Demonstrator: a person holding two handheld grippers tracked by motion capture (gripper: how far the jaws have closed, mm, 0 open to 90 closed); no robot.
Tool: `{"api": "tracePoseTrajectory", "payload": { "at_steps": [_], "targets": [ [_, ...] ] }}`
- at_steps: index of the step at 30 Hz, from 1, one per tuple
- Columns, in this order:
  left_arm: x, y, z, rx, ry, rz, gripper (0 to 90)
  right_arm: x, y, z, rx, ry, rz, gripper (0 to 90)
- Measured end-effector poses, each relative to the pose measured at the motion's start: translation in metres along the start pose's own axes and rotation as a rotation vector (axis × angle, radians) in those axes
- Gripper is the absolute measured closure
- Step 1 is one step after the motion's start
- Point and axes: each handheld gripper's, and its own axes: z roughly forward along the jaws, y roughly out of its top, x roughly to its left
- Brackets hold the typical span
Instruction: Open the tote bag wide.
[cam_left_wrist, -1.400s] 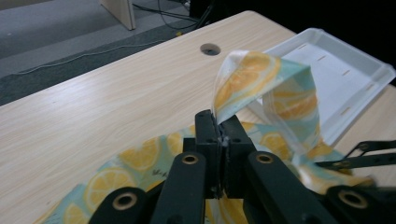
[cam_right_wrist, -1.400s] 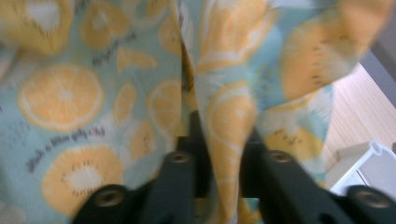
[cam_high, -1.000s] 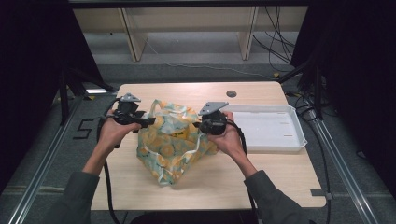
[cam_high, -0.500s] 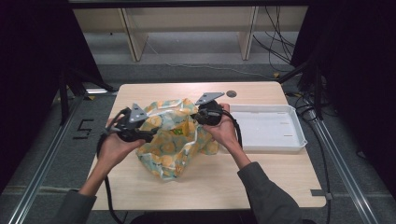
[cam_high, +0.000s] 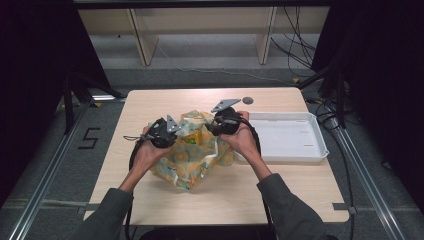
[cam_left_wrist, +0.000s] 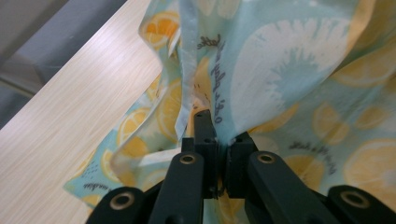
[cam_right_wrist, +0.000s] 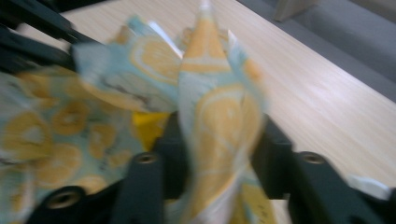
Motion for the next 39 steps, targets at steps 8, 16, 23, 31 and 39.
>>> {"api": "tracePoseTrajectory", "payload": {
  "at_steps": [8,16,23,31,39],
  "targets": [
    [0.03,0.023,-0.016,-0.036,-0.043,-0.077,88.2,0.017,-0.003,-0.047,-0.114,-0.078,-0.113,37.4],
    [0.042,0.044,-0.005,-0.027,-0.052,-0.116,88.1,0.05,-0.013,-0.049,-0.068,-0.072,-0.242,40.7],
    [0.05,0.038,-0.001,-0.03,-0.054,-0.163,86.6,0.033,-0.021,-0.007,0.068,-0.212,-0.364,87.8],
    [0.057,0.013,0.018,-0.03,-0.068,-0.217,86.4,-0.002,0.003,0.025,0.044,-0.274,-0.304,89.7],
    [0.052,-0.009,0.041,0.032,-0.089,-0.284,84.1,-0.003,0.001,0.06,0.161,-0.267,-0.274,89.2]
  ]
}}
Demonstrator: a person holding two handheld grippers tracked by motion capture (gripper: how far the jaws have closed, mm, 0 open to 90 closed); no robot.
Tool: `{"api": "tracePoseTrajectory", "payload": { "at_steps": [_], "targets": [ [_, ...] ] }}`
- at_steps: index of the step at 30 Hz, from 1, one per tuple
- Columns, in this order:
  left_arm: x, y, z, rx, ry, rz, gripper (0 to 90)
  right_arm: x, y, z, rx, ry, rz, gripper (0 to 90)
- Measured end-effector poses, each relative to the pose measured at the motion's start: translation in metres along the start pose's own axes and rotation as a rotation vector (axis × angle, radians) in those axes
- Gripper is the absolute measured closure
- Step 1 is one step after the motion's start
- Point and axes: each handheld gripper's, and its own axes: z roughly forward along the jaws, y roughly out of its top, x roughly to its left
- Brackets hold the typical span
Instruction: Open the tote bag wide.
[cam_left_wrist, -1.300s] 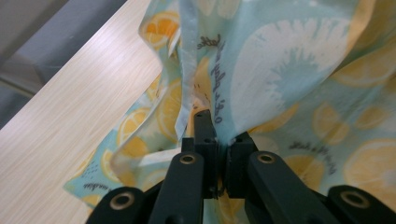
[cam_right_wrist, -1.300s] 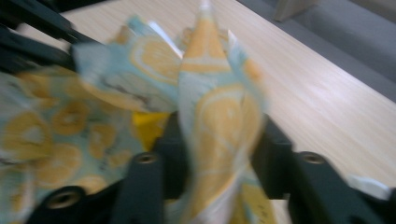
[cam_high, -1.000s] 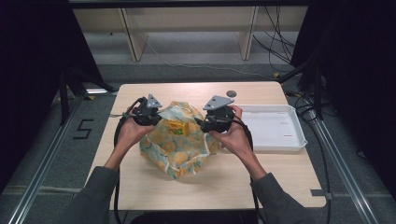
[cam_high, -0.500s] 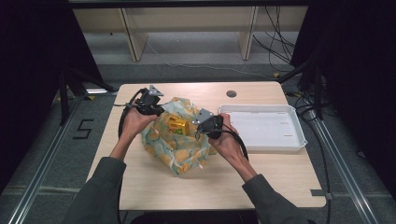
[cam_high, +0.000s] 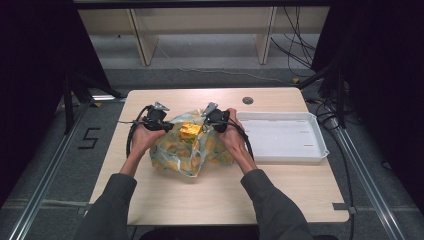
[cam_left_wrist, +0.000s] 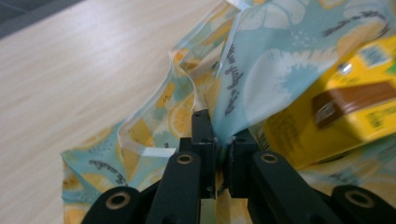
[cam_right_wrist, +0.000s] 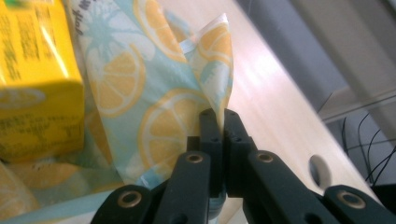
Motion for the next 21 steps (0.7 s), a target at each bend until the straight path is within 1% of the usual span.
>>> {"api": "tracePoseTrajectory", "payload": {
  "at_steps": [1,2,3,5,6,7,8,9,10,11,12,13,14,15,16,17,18,19,20,21],
  "targets": [
    [-0.001,-0.003,0.004,0.001,0.001,-0.007,83.0,0.001,-0.001,0.002,0.007,0.008,-0.003,88.7],
    [-0.003,-0.007,0.008,-0.003,0.001,-0.01,82.1,0.002,-0.003,0.004,0.022,0.014,0.006,87.4],
    [-0.003,-0.011,0.009,0.03,-0.005,0.003,82.0,0.003,-0.005,0.005,0.034,0.023,0.011,86.0],
    [-0.005,-0.018,0.015,0.037,-0.011,-0.012,81.9,0.007,-0.01,0.006,0.052,0.025,0.008,81.8],
    [-0.006,-0.021,0.018,0.03,-0.008,-0.009,81.9,0.007,-0.012,0.007,0.067,0.032,0.001,78.7],
    [-0.006,-0.023,0.019,0.054,-0.015,-0.014,81.6,0.009,-0.014,0.006,0.085,0.046,0.015,76.3],
    [-0.006,-0.025,0.021,0.05,-0.013,-0.009,81.5,0.01,-0.017,0.006,0.083,0.049,0.025,75.4],
    [-0.005,-0.026,0.022,0.076,-0.021,-0.005,81.4,0.011,-0.02,0.005,0.085,0.063,0.028,74.3],
    [-0.006,-0.028,0.024,0.057,-0.011,-0.012,81.3,0.011,-0.022,0.004,0.094,0.076,0.03,73.6],
    [-0.005,-0.027,0.024,0.086,-0.022,-0.006,81.1,0.012,-0.024,0.003,0.1,0.084,0.033,72.4],
    [-0.007,-0.029,0.026,0.063,-0.013,-0.013,80.3,0.013,-0.026,0.002,0.093,0.081,0.04,68.2],
    [-0.007,-0.029,0.026,0.057,-0.014,-0.01,78.8,0.013,-0.027,0.001,0.098,0.087,0.057,62.2],
    [-0.007,-0.028,0.023,0.072,-0.017,-0.006,77.3,0.013,-0.028,-0.001,0.094,0.087,0.071,59.0],
    [-0.007,-0.028,0.021,0.066,-0.023,-0.008,77.1,0.013,-0.03,-0.004,0.072,0.081,0.091,56.2],
    [-0.007,-0.027,0.018,0.06,-0.022,-0.002,76.6,0.012,-0.03,-0.009,0.067,0.084,0.111,52.9],
    [-0.007,-0.027,0.016,0.033,-0.02,-0.029,74.6,0.009,-0.031,-0.013,0.051,0.1,0.128,50.9],
    [-0.007,-0.027,0.013,0.025,-0.017,-0.034,70.5,0.005,-0.033,-0.019,0.014,0.116,0.144,49.4],
    [-0.005,-0.026,0.009,0.024,-0.016,-0.017,70.1,0.003,-0.034,-0.025,-0.006,0.122,0.162,48.3],
    [-0.005,-0.025,0.006,0.021,-0.016,-0.017,69.7,0.001,-0.035,-0.031,-0.03,0.139,0.188,48.1],
    [-0.006,-0.025,0.003,-0.007,-0.015,-0.036,68.2,0.0,-0.035,-0.035,-0.04,0.153,0.208,48.0]
  ]
}}
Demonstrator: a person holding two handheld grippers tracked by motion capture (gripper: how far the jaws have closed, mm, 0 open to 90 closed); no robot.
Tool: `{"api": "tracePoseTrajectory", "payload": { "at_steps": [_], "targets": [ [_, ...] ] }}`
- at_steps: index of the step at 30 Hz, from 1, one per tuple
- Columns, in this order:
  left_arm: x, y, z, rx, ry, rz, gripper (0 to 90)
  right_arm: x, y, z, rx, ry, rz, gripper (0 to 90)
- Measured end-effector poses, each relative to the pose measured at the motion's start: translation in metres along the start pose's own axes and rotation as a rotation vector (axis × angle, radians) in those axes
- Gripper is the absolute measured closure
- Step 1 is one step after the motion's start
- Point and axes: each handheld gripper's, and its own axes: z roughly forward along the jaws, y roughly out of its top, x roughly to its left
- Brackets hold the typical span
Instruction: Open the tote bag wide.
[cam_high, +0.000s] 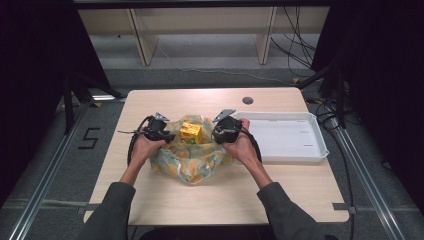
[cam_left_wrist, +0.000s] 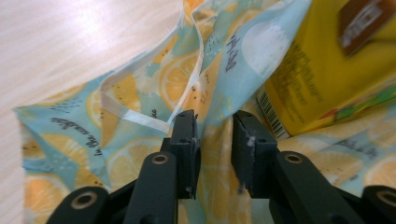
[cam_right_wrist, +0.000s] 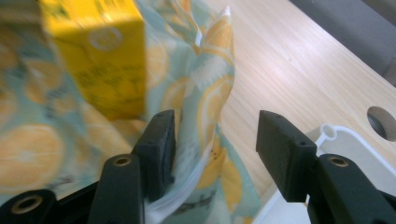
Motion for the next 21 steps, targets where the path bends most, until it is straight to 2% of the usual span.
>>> {"api": "tracePoseTrajectory", "payload": {
  "at_steps": [2,4,5,6,7,8,9,10,11,12,15,19,20,21],
  "targets": [
    [0.0,0.001,-0.009,-0.007,-0.001,-0.009,60.9,0.0,0.0,-0.01,-0.036,0.035,0.022,50.6],
    [0.0,0.001,-0.016,-0.021,0.007,0.016,61.7,0.002,-0.003,-0.014,-0.044,0.062,0.014,59.1],
    [-0.001,0.0,-0.021,-0.017,0.003,0.0,61.8,0.005,-0.005,-0.014,-0.041,0.068,0.0,64.6],
    [0.0,-0.001,-0.022,-0.015,-0.007,-0.004,64.0,0.006,-0.007,-0.011,-0.024,0.09,-0.014,70.0],
    [0.001,-0.003,-0.024,-0.013,-0.012,0.002,65.6,0.008,-0.009,-0.007,-0.029,0.1,-0.008,74.4],
    [0.001,-0.005,-0.024,-0.009,-0.016,0.008,67.7,0.009,-0.012,-0.004,-0.006,0.126,0.004,78.1],
    [0.001,-0.008,-0.024,-0.005,-0.016,0.006,71.2,0.01,-0.015,0.002,0.009,0.121,0.008,82.8],
    [0.001,-0.011,-0.022,0.003,-0.027,0.004,73.8,0.011,-0.018,0.006,0.031,0.111,-0.012,86.0],
    [0.002,-0.013,-0.021,0.007,-0.03,0.01,77.2,0.013,-0.02,0.01,0.049,0.082,-0.033,87.3],
    [0.003,-0.016,-0.019,0.01,-0.032,0.007,78.5,0.012,-0.022,0.013,0.075,0.079,-0.064,89.2],
    [0.004,-0.024,-0.012,0.023,-0.037,-0.002,82.2,0.018,-0.028,0.02,0.111,0.113,-0.06,89.8],
    [0.003,-0.035,-0.005,0.039,-0.032,-0.001,85.8,0.025,-0.036,0.021,0.154,0.088,-0.104,89.9],
    [0.003,-0.038,-0.003,0.041,-0.027,-0.007,85.8,0.027,-0.039,0.022,0.167,0.089,-0.106,89.8],
    [0.004,-0.041,-0.002,0.056,-0.023,0.004,86.0,0.028,-0.041,0.023,0.177,0.092,-0.108,89.8]
  ]
}}
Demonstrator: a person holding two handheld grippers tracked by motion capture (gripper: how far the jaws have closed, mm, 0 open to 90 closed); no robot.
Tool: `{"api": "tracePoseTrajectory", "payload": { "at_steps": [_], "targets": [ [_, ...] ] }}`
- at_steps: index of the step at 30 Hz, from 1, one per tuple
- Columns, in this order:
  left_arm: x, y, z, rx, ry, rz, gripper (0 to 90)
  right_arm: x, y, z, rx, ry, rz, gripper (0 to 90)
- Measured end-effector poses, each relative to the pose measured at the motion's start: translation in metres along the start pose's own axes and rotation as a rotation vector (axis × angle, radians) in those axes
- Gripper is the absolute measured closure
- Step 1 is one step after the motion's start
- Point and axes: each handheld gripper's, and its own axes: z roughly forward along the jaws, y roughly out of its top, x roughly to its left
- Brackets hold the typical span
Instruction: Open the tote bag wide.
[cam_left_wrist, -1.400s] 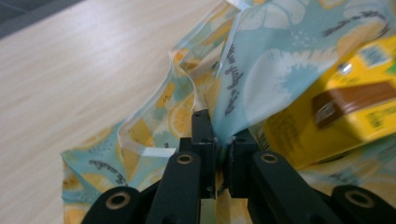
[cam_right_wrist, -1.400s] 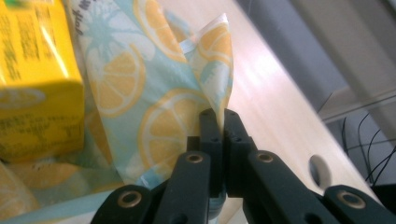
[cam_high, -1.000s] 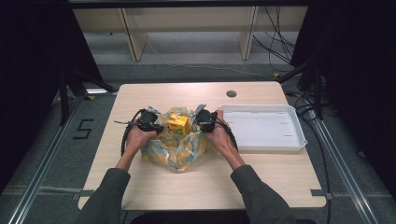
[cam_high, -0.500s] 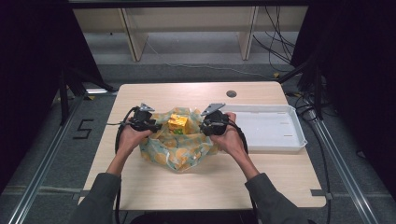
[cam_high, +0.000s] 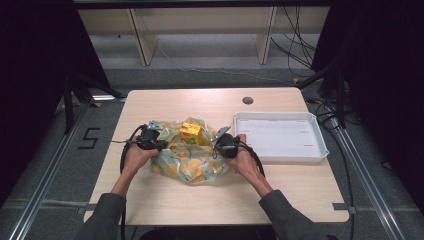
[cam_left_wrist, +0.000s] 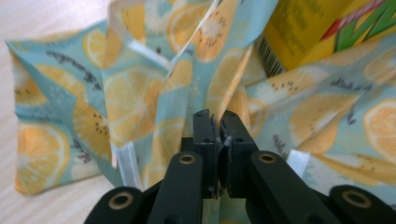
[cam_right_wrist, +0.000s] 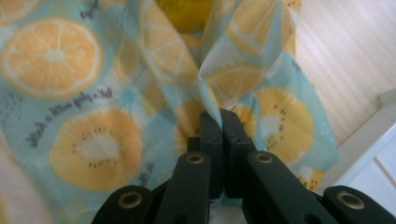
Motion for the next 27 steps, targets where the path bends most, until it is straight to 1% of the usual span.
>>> {"api": "tracePoseTrajectory", "payload": {
  "at_steps": [1,2,3,5,6,7,8,9,11,12,13,14,15,16,17,18,19,20,21,22,24,25,26,27],
  "targets": [
    [-0.001,-0.002,0.002,-0.009,0.0,-0.012,86.2,0.002,-0.002,0.001,0.004,-0.007,-0.005,89.8],
    [-0.001,-0.004,0.002,-0.005,0.001,-0.008,86.2,0.003,-0.003,0.001,0.006,-0.009,-0.005,89.7],
    [0.0,-0.005,0.002,0.009,0.002,-0.003,86.2,0.005,-0.005,0.003,0.014,-0.014,-0.017,89.5],
    [-0.001,-0.009,0.004,0.005,0.008,0.001,85.6,0.007,-0.009,0.007,0.025,-0.023,-0.017,87.9],
    [0.001,-0.009,0.003,0.025,0.008,0.023,84.8,0.008,-0.01,0.007,0.019,-0.032,-0.011,86.7],
    [-0.001,-0.011,0.005,-0.009,0.012,-0.012,83.9,0.008,-0.01,0.006,0.019,-0.033,-0.017,84.9],
    [0.0,-0.011,0.003,-0.018,0.012,-0.018,82.6,0.009,-0.009,0.006,0.02,-0.036,-0.017,82.1],
    [0.001,-0.011,0.0,-0.028,0.002,-0.025,81.4,0.009,-0.009,0.004,0.016,-0.032,-0.005,80.0],
    [0.0,-0.011,-0.008,-0.043,0.0,-0.014,79.2,0.008,-0.008,-0.002,0.0,-0.029,0.009,75.6],
    [0.0,-0.01,-0.013,-0.048,0.001,-0.007,76.8,0.006,-0.006,-0.007,-0.014,-0.028,0.018,73.4],
    [0.0,-0.011,-0.017,-0.056,-0.001,-0.003,74.2,0.003,-0.006,-0.011,-0.039,-0.044,0.022,71.7],
    [-0.001,-0.011,-0.022,-0.066,-0.002,0.005,73.0,-0.002,-0.006,-0.016,-0.054,-0.058,0.01,69.0],
    [-0.002,-0.011,-0.027,-0.072,-0.005,0.011,71.5,-0.002,-0.005,-0.021,-0.074,-0.039,0.042,66.5],
    [-0.003,-0.012,-0.032,-0.095,-0.006,-0.002,68.3,-0.003,-0.005,-0.027,-0.089,-0.036,0.059,64.3],
    [-0.004,-0.013,-0.037,-0.115,-0.006,-0.024,63.0,-0.006,-0.005,-0.032,-0.118,-0.036,0.055,62.1],
    [-0.005,-0.013,-0.042,-0.138,-0.012,-0.047,59.6,-0.008,-0.004,-0.037,-0.134,-0.029,0.062,59.7],
    [-0.007,-0.014,-0.047,-0.166,-0.015,-0.066,58.2,-0.008,-0.004,-0.042,-0.155,-0.042,0.08,56.6],
    [-0.008,-0.015,-0.052,-0.188,-0.015,-0.072,56.0,-0.011,-0.003,-0.047,-0.171,-0.031,0.08,54.3],
    [-0.009,-0.016,-0.058,-0.197,-0.01,-0.069,54.3,-0.011,-0.003,-0.051,-0.198,-0.025,0.106,53.3],
    [-0.011,-0.018,-0.064,-0.194,-0.02,-0.071,54.1,-0.012,-0.002,-0.055,-0.214,-0.003,0.116,51.7],
    [-0.015,-0.022,-0.076,-0.204,-0.017,-0.071,51.7,-0.014,0.0,-0.061,-0.254,0.014,0.12,48.0],
    [-0.017,-0.023,-0.079,-0.196,-0.025,-0.073,49.9,-0.014,0.002,-0.063,-0.275,0.017,0.131,46.9],
    [-0.019,-0.025,-0.083,-0.198,-0.027,-0.074,47.9,-0.015,0.003,-0.064,-0.279,0.03,0.13,45.9],
    [-0.022,-0.028,-0.088,-0.196,-0.03,-0.074,46.3,-0.015,0.004,-0.064,-0.294,0.039,0.129,45.2]
  ]
}}
